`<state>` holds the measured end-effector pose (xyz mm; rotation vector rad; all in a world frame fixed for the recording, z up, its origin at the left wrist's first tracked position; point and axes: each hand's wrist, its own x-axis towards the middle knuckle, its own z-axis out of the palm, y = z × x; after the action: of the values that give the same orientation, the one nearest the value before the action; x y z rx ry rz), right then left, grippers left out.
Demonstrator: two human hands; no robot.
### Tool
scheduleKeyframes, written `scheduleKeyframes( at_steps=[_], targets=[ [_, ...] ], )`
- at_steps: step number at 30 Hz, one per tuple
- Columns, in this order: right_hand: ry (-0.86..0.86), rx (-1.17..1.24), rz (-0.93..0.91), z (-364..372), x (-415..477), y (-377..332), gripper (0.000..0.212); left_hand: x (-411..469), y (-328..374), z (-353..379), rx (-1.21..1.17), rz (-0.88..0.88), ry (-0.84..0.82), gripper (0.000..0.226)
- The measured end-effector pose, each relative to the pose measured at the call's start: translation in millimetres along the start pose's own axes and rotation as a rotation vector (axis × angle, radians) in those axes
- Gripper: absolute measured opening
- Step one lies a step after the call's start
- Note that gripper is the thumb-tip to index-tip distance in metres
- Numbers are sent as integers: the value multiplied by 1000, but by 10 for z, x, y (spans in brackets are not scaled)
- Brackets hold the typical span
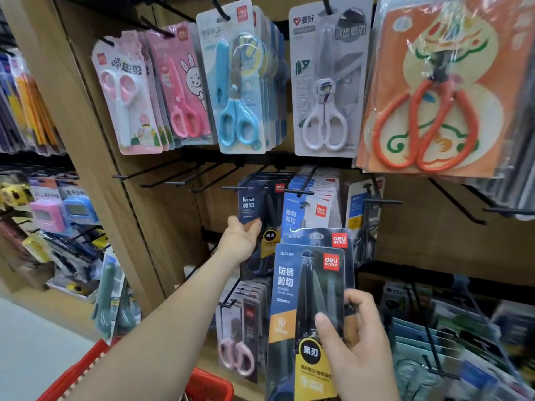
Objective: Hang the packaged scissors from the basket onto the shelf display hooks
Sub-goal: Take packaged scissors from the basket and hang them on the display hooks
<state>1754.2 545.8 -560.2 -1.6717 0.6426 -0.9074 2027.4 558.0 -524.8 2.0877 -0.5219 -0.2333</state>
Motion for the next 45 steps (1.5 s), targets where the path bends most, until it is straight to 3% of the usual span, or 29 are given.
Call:
scheduleKeyframes(
  at_steps=[2,4,6,8,11,14,19,23,34,40,45],
  targets=[
    [-12,34,-12,10,22,-16,32,-232,10,-115,30,79,117,55],
    [-52,100,-14,31,40,-73,30,-599,22,-226,-120,138,169,39],
    [-107,151,-19,72,47,-137,28,-972,22,-312,-304,164,72,21],
    [-133,154,-35,136,49,-166,28,-1254,7,-389,-411,202,-11,24],
    [-144,168,-31,229,24,-186,29,-1453,12,-499,-542,184,29,31],
    [-161,196,-35,303,-9,-228,27,-1563,54,-568,-596,177,52,10],
    [-63,73,-118,345,-11,-155,19,-1581,60,-609,-645,168,66,7],
    [13,-9,-143,256,-1,-84,17,-1335,121,-658,-725,135,185,10],
    [68,-144,-70,103,-11,74,21,-680,349,-523,-633,182,240,10],
    [43,-87,-58,87,31,72,27,-492,304,-440,-486,227,222,11],
    [-20,63,-30,56,38,51,46,-275,326,-338,-431,232,217,11]
  ],
)
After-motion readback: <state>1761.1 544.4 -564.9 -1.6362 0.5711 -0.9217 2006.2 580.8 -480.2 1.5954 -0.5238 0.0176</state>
